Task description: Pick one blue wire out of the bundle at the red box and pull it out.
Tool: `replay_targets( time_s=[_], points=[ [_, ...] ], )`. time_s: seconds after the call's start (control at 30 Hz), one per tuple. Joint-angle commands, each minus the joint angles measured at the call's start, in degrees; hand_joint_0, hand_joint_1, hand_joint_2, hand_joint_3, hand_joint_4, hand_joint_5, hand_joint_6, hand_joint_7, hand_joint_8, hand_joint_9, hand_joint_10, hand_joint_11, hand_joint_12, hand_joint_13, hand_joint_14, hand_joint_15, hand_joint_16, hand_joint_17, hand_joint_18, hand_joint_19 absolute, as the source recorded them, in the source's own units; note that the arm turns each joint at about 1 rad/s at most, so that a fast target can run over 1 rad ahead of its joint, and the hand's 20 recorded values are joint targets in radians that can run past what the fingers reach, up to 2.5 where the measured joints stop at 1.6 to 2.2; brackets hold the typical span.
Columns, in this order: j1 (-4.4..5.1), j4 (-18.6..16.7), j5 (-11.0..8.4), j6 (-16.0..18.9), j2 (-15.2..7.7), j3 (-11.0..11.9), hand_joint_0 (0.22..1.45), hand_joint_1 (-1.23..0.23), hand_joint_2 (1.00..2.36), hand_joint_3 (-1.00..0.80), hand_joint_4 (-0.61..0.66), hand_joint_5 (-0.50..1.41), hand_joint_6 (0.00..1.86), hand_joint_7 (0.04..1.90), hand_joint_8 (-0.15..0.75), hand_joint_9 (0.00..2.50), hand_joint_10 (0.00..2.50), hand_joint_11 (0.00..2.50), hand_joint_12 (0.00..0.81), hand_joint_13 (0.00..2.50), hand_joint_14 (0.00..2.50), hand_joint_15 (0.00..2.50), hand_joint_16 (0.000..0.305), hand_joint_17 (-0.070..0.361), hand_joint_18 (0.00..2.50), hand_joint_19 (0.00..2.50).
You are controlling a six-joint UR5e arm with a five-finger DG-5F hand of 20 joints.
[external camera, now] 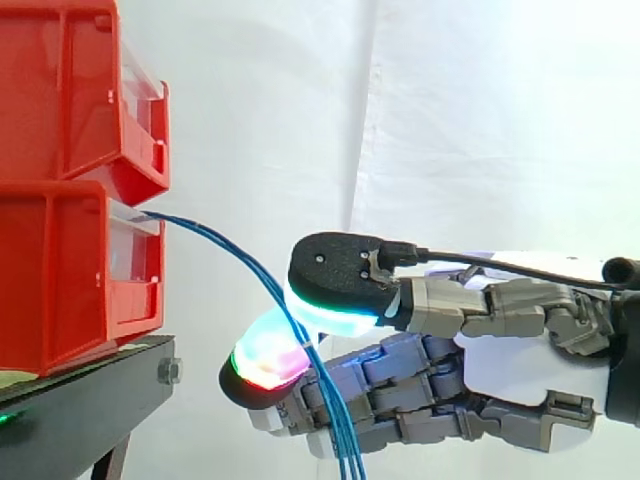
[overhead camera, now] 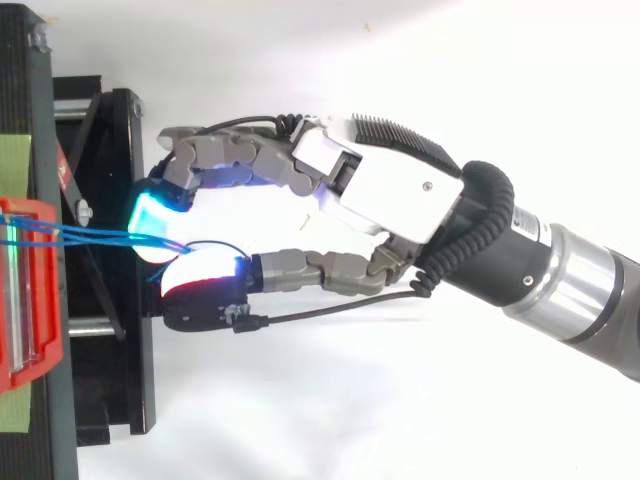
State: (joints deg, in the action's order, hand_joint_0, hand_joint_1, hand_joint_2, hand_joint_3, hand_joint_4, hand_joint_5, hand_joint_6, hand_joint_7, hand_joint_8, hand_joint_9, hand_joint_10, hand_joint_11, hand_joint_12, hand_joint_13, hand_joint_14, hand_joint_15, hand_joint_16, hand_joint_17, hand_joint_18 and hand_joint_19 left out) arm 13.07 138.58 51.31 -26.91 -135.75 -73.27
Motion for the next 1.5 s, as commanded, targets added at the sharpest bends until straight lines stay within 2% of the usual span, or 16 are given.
replay_targets(
  time_s=[0.0,0.13,0.3,0.53,0.67,1.0,1.03,1.13,1.27,1.47],
  points=[
    [-0.33,1.17,0.11,0.54,0.04,-0.03,0.60,-0.61,1.01,-0.32,0.28,-0.09,0.50,1.03,0.255,0.77,0.01,0.23,0.352,0.40,0.01,0.21,0.059,0.132,0.21,0.41],
    [-0.77,4.25,0.64,3.18,0.04,-0.03,0.61,-0.64,1.01,-0.28,0.27,-0.09,0.50,1.07,0.258,0.77,0.01,0.25,0.352,0.41,0.01,0.22,0.059,0.132,0.22,0.41],
    [-0.86,5.04,1.34,4.94,0.04,0.05,0.62,-0.68,1.01,-0.26,0.26,-0.09,0.50,1.12,0.255,0.77,0.01,0.27,0.354,0.42,0.01,0.22,0.058,0.132,0.24,0.42],
    [-0.95,5.74,1.60,4.94,0.04,-0.03,0.62,-0.69,1.02,-0.25,0.24,-0.08,0.50,1.20,0.256,0.78,0.01,0.30,0.352,0.43,0.01,0.24,0.058,0.130,0.27,0.43],
    [-1.21,6.36,2.57,4.94,-0.04,0.05,0.63,-0.70,1.02,-0.24,0.23,-0.08,0.50,1.26,0.255,0.78,0.01,0.31,0.353,0.45,0.01,0.25,0.058,0.130,0.28,0.44],
    [-1.21,6.18,2.48,4.67,0.04,0.05,0.63,-0.73,1.02,-0.20,0.23,-0.11,0.62,1.06,0.256,0.79,0.01,0.37,0.355,0.48,0.01,0.28,0.059,0.132,0.31,0.46],
    [-1.30,6.18,2.48,4.67,0.04,0.05,0.62,-0.72,1.02,-0.22,0.24,-0.11,0.62,1.05,0.253,0.79,0.01,0.37,0.354,0.48,0.01,0.28,0.059,0.132,0.31,0.46],
    [-1.30,6.09,2.40,4.67,0.04,0.05,0.58,-0.66,1.01,-0.27,0.24,-0.09,0.50,1.23,0.254,0.80,0.01,0.36,0.358,0.47,0.01,0.28,0.059,0.133,0.31,0.48],
    [-1.30,6.00,2.40,4.50,-0.04,-0.03,0.55,-0.60,1.01,-0.36,0.27,-0.09,0.50,1.17,0.264,0.79,0.01,0.34,0.367,0.47,0.01,0.29,0.061,0.137,0.30,0.48],
    [-1.03,4.60,2.13,2.74,-0.04,-0.03,0.52,-0.61,1.01,-0.42,0.26,-0.09,0.50,1.18,0.277,0.81,0.01,0.35,0.372,0.48,0.01,0.30,0.062,0.140,0.30,0.49]
  ],
)
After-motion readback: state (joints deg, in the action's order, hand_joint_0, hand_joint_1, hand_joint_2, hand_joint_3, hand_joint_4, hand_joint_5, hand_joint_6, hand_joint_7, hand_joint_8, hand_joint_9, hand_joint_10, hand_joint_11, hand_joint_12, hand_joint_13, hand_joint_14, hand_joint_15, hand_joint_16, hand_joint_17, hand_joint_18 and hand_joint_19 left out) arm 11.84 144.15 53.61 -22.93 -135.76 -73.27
